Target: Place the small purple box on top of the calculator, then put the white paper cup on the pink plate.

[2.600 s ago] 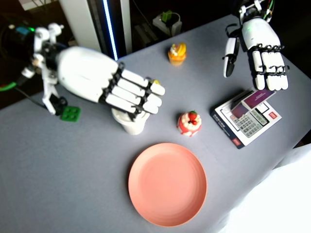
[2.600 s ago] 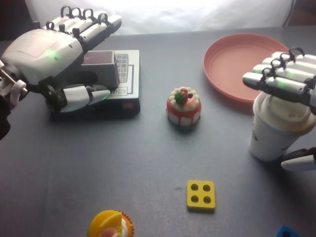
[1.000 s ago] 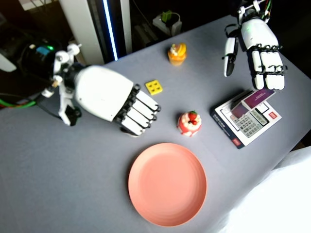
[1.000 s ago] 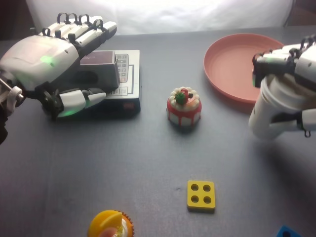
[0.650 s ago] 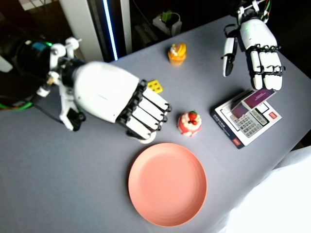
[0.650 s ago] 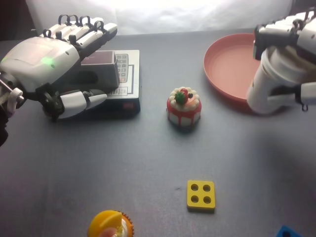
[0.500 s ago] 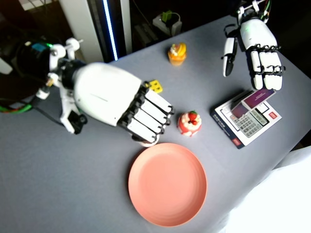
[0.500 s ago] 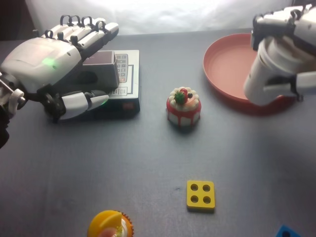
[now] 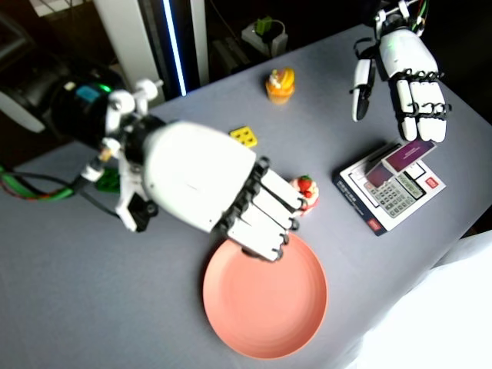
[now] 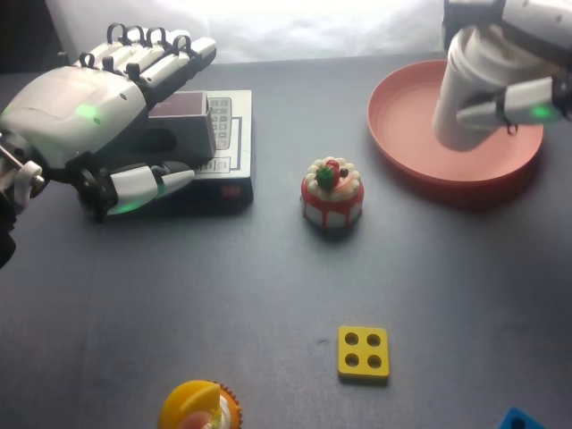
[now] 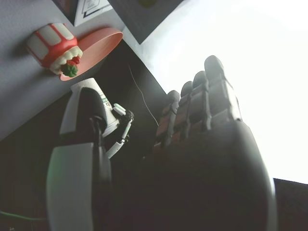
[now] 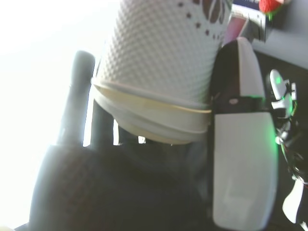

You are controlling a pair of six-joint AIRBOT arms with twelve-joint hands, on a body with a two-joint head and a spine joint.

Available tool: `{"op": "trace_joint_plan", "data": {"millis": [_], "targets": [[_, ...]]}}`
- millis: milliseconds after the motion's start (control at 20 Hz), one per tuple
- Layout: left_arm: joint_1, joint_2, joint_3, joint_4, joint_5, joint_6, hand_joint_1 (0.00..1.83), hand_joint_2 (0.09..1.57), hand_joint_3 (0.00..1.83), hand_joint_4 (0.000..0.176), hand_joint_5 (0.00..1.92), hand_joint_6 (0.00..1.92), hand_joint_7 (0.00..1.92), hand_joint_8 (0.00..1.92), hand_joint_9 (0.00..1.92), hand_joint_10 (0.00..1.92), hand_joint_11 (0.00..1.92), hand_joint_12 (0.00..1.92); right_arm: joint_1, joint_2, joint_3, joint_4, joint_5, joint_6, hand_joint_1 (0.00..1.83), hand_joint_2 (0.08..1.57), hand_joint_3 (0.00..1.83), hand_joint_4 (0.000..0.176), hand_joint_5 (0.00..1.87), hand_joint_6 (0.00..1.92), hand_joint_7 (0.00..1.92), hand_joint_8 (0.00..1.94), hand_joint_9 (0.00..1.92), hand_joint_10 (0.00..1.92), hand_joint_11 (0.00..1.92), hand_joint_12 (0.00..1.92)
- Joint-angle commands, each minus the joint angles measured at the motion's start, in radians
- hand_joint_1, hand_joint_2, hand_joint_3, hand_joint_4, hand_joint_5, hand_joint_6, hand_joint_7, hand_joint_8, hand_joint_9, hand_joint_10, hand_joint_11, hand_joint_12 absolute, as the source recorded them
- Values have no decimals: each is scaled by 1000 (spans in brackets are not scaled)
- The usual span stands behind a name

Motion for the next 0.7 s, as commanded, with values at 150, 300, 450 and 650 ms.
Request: {"op": "trace_joint_plan", "data": {"millis": [150, 300, 450, 650], "targets": [[6, -4, -7, 9, -154, -11, 846, 1236, 1, 58, 18, 0, 0, 0, 0, 0, 0, 41, 57, -87, 120, 94, 6, -54, 1264, 1285, 3, 0, 103, 889, 575, 1506, 401, 1498, 302, 1897], [8, -10, -6, 9, -162, -14, 858, 1236, 0, 54, 13, 0, 0, 0, 0, 0, 0, 21, 59, -139, 199, 160, -38, -59, 1213, 1217, 0, 0, 195, 657, 253, 1244, 259, 1556, 176, 1920], [13, -16, -3, 11, -175, -19, 866, 1242, 2, 27, 14, 2, 0, 0, 0, 0, 7, 34, 60, -177, 271, 227, -83, -69, 1270, 1297, 6, 0, 317, 967, 610, 1595, 536, 1915, 658, 1921], [17, -23, 1, 20, -190, -36, 863, 1241, 0, 38, 29, 1, 0, 0, 0, 0, 0, 202, 60, -194, 294, 439, -110, -293, 1296, 1253, 0, 0, 372, 881, 707, 1493, 662, 1921, 708, 1921]]}}
